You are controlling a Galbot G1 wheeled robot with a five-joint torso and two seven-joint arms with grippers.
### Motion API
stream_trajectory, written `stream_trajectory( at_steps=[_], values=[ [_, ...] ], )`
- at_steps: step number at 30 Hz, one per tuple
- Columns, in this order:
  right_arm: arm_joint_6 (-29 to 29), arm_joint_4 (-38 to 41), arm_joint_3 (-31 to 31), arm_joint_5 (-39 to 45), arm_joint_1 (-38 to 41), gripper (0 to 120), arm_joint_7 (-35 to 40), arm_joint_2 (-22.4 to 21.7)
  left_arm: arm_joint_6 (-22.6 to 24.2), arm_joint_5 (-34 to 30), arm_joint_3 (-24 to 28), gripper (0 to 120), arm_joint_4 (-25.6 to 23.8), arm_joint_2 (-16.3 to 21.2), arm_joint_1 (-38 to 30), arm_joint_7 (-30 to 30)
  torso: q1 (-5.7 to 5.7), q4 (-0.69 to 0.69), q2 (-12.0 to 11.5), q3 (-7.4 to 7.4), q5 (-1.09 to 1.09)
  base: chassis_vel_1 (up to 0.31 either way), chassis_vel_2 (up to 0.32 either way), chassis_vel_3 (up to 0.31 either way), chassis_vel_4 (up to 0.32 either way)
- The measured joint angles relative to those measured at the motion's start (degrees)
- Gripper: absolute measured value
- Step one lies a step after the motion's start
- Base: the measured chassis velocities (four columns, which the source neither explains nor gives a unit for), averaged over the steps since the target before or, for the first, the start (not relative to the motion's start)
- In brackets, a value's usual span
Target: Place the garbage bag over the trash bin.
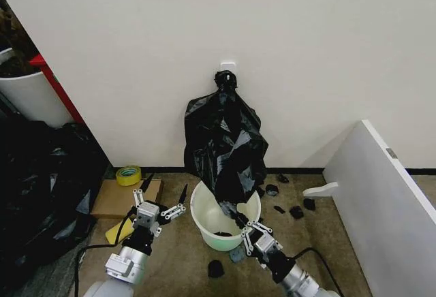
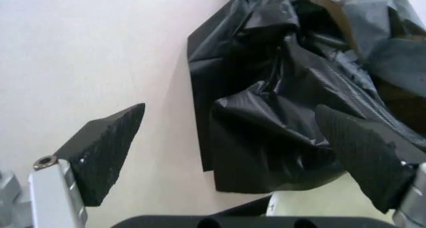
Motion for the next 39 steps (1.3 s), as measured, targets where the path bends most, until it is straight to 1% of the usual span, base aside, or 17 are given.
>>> stream_trajectory(
  at_steps=[2, 6, 7, 10, 13, 14, 15, 17, 18, 19, 20, 21, 24, 27, 28, 34, 39],
  values=[
    [-0.3, 1.2, 1.4, -0.1, -1.7, 25, 0.8, -0.3, 0.1, -0.4, -0.1, 100, 0.6, -1.4, 0.0, -0.4, 0.00, 0.00, 0.0, 0.00, 0.00, 0.000, 0.000, 0.000, 0.000],
    [-1.2, 4.1, 4.0, 1.0, -4.6, 43, 1.4, -1.0, 0.1, -0.7, -0.5, 100, 1.1, -2.3, 0.0, -0.7, 0.00, -0.01, 0.0, 0.00, -0.01, 0.000, 0.000, 0.000, 0.000],
    [-1.2, 4.1, 4.0, 1.0, -4.6, 43, 1.4, -1.0, 0.1, -0.7, -0.5, 100, 1.1, -2.3, 0.0, -0.7, 0.00, -0.01, 0.0, 0.00, -0.01, 0.000, 0.000, 0.000, 0.000],
    [-2.6, 6.1, 5.2, 1.5, -5.4, 54, 2.2, -1.7, 0.1, -0.9, -0.7, 100, 1.2, -2.6, 0.1, -1.0, 0.00, -0.01, 0.0, 0.00, -0.01, 0.000, 0.000, 0.000, 0.000],
    [-6.5, 7.2, 3.7, 2.1, -3.1, 66, 5.2, -2.2, 0.2, -1.1, -0.8, 100, 1.2, -2.8, 0.4, -1.2, 0.00, -0.01, 0.0, 0.00, -0.01, 0.000, 0.000, 0.000, 0.000],
    [-6.5, 7.2, 3.7, 2.1, -3.1, 66, 5.2, -2.2, 0.2, -1.1, -0.8, 100, 1.2, -2.8, 0.4, -1.2, 0.00, -0.01, 0.0, 0.00, -0.01, 0.000, 0.000, 0.000, 0.000],
    [-7.8, 7.1, 2.7, 2.2, -1.6, 71, 6.3, -2.4, 0.2, -1.1, -0.9, 100, 1.1, -2.8, 0.5, -1.2, 0.00, -0.02, 0.0, 0.00, 0.00, 0.000, 0.000, 0.000, 0.000],
    [-10.2, 6.8, 0.6, 2.4, 1.9, 79, 8.5, -2.9, 0.2, -1.1, -1.1, 100, 0.9, -3.0, 0.9, -1.3, 0.00, 0.02, 0.0, 0.00, 0.01, 0.000, 0.000, 0.000, 0.000],
    [-12.0, 6.6, -0.9, 3.0, 4.1, 86, 9.5, -3.3, 0.3, -1.1, -1.2, 100, 0.6, -3.2, 1.2, -1.3, 0.00, 0.01, 0.0, 0.00, 0.00, 0.000, 0.000, 0.000, 0.000],
    [-13.0, 6.5, -2.0, 3.7, 5.5, 88, 9.9, -3.5, 0.3, -1.1, -1.3, 100, 0.5, -3.4, 1.4, -1.4, 0.00, 0.02, 0.0, 0.00, 0.00, 0.000, 0.000, 0.000, 0.000],
    [-14.0, 6.4, -3.4, 4.7, 7.1, 92, 10.1, -3.9, 0.4, -1.0, -1.4, 100, 0.3, -3.5, 1.7, -1.4, 0.00, 0.01, 0.0, 0.00, 0.01, 0.000, 0.000, 0.000, 0.000],
    [-14.0, 6.4, -3.4, 4.7, 7.1, 92, 10.1, -3.9, 0.4, -1.0, -1.4, 100, 0.3, -3.5, 1.7, -1.4, 0.00, 0.01, 0.0, 0.00, 0.01, 0.000, 0.000, 0.000, 0.000],
    [-17.0, 6.0, -8.5, 7.6, 11.6, 100, 10.1, -4.6, 0.4, -0.6, -2.0, 100, -0.2, -3.9, 2.5, -1.6, 0.00, 0.00, 0.0, 0.00, -0.01, 0.000, 0.000, 0.000, 0.000],
    [-18.9, 3.8, -13.0, 7.7, 16.0, 100, 10.3, -4.5, 0.3, -0.5, -2.7, 100, -0.8, -4.0, 3.3, -1.7, 0.00, 0.00, 0.0, 0.00, -0.01, 0.000, 0.000, 0.000, 0.000],
    [-18.9, 3.8, -13.0, 7.7, 16.0, 100, 10.3, -4.5, 0.3, -0.5, -2.7, 100, -0.8, -4.0, 3.3, -1.7, 0.00, 0.00, 0.0, 0.00, -0.01, 0.000, 0.000, 0.000, 0.000],
    [-22.5, -1.7, -18.4, 7.8, 23.9, 100, 12.8, -2.4, -0.8, 0.5, -3.5, 100, -1.4, -3.9, 4.9, -1.8, 0.00, 0.00, 0.0, 0.00, -0.01, 0.000, 0.000, 0.000, 0.000],
    [-24.9, -5.3, -20.7, 7.6, 28.5, 99, 15.0, -1.2, -1.9, 0.9, -3.9, 100, -1.8, -3.6, 6.0, -1.9, 0.00, 0.00, 0.0, 0.00, 0.00, 0.000, 0.000, 0.000, 0.000]
  ],
)
